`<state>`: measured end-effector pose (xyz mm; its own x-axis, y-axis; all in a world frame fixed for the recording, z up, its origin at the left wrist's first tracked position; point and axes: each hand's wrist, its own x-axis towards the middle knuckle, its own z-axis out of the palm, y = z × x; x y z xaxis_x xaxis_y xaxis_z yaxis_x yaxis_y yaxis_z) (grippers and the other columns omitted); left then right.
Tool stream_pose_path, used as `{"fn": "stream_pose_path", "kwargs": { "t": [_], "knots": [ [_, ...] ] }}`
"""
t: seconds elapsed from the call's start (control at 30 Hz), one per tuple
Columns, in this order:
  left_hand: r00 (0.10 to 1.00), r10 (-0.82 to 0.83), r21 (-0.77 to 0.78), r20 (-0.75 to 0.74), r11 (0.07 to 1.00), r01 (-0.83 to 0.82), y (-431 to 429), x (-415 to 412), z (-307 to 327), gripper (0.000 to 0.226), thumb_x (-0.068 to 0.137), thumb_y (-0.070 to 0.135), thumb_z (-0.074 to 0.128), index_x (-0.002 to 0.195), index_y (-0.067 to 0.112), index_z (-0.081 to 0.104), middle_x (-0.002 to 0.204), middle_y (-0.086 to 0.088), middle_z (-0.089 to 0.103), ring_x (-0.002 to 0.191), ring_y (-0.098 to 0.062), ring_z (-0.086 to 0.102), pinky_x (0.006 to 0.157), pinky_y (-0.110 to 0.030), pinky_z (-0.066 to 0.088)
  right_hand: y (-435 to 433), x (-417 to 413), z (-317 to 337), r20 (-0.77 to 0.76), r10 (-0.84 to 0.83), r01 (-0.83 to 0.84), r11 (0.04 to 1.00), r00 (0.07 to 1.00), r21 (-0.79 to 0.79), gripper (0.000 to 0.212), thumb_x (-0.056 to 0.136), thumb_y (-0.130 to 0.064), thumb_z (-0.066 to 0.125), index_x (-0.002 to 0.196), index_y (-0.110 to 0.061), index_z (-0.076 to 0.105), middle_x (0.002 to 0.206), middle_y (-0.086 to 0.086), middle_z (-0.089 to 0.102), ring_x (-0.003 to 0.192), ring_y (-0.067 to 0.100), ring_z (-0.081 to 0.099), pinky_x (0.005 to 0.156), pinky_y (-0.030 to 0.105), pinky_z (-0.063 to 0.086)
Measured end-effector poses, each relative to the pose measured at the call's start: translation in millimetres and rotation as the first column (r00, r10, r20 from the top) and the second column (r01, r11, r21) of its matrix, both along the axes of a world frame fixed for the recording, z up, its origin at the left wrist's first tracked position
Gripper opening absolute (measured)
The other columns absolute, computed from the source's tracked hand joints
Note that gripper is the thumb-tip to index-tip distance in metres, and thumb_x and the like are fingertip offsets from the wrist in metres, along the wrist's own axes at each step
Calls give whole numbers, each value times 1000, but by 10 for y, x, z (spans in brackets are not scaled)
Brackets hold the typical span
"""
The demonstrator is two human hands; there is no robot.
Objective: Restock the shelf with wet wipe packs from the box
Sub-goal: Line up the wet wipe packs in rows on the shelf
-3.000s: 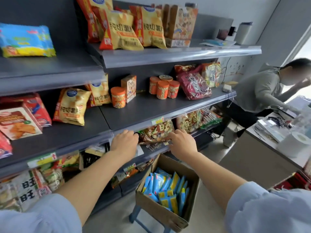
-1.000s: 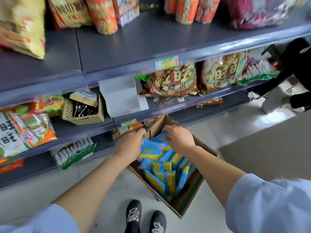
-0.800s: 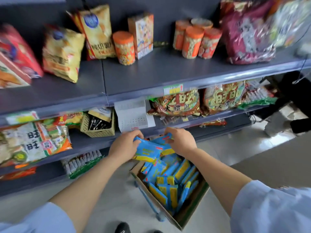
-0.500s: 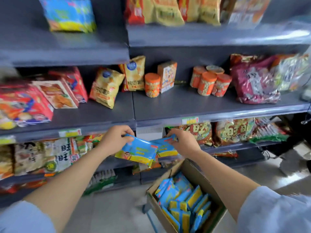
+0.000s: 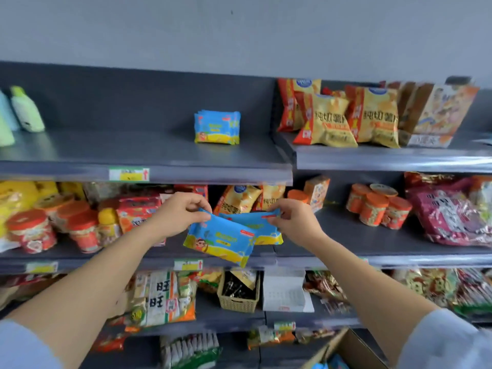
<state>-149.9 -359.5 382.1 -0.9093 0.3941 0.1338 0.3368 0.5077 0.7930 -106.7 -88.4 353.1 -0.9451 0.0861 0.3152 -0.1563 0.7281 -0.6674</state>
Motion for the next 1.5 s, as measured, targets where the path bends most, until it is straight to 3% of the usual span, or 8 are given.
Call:
{"fn": "stream_pose_path", "kwargs": {
  "t": [0.13,0.23,0.47,0.63,0.9,1.1,1.3,1.5],
  "knots": [
    [999,12,95,-30,995,-9,-324,-125,293,18,85,1,67,75,16,68,66,-6,71,66,-15,63,65,-30,46,-387,-186,371,-83,23,-31,995,996,-97,18,80,-12,75,85,-26,67,75,2,63,73,30,68,67,47,57],
    [998,30,158,-51,987,-21,-458,-214,495,14,86,1,66,79,14,67,61,0,70,63,-5,64,67,-21,49,-589,-320,634,-150,23,-44,989,988,-144,16,80,-14,76,87,-26,68,81,11,68,71,28,69,65,47,57],
    [995,75,271,-69,961,-54,-525,-526,881,11,88,0,63,82,9,64,67,-5,69,57,0,64,50,-11,45,-704,-795,1075,-227,-41,-1,984,973,-181,12,82,-18,74,90,-24,66,83,11,68,77,27,69,68,45,59],
    [991,92,303,-101,951,-58,-439,-897,1089,6,89,4,63,86,8,65,65,-2,69,66,-7,65,56,-17,48,-568,-1315,1283,-240,-85,37,980,967,-195,15,81,-17,76,90,-24,66,72,3,60,78,27,68,69,45,59],
    [986,144,326,-89,939,-107,-156,-1541,1214,7,90,6,63,84,10,64,68,2,71,65,-2,67,58,-24,49,-324,-2182,1305,-182,-83,51,983,980,-175,17,84,-13,72,91,-22,59,87,7,68,78,20,70,68,45,60],
    [981,176,286,-80,947,-146,8,-1891,1135,3,90,8,63,88,10,63,83,-4,72,67,2,67,56,-18,50,-264,-2642,1188,-104,-66,47,984,992,-174,21,86,-14,71,84,-29,57,93,5,67,80,18,70,65,43,61],
    [977,175,225,-123,964,-145,29,-2211,1060,6,91,6,61,89,11,63,82,0,71,71,-2,67,52,-10,45,-240,-2907,1145,-71,-60,45,980,996,-193,16,85,-17,71,93,-22,59,97,4,65,81,17,69,70,41,61],
    [977,114,56,-180,993,-106,-37,-2413,1078,15,91,7,61,97,18,70,101,8,65,97,-9,63,72,-19,53,-251,-3052,1159,-47,-66,59,990,997,-130,17,84,-18,73,89,-24,58,97,4,66,82,17,69,69,38,61]
  ]
}}
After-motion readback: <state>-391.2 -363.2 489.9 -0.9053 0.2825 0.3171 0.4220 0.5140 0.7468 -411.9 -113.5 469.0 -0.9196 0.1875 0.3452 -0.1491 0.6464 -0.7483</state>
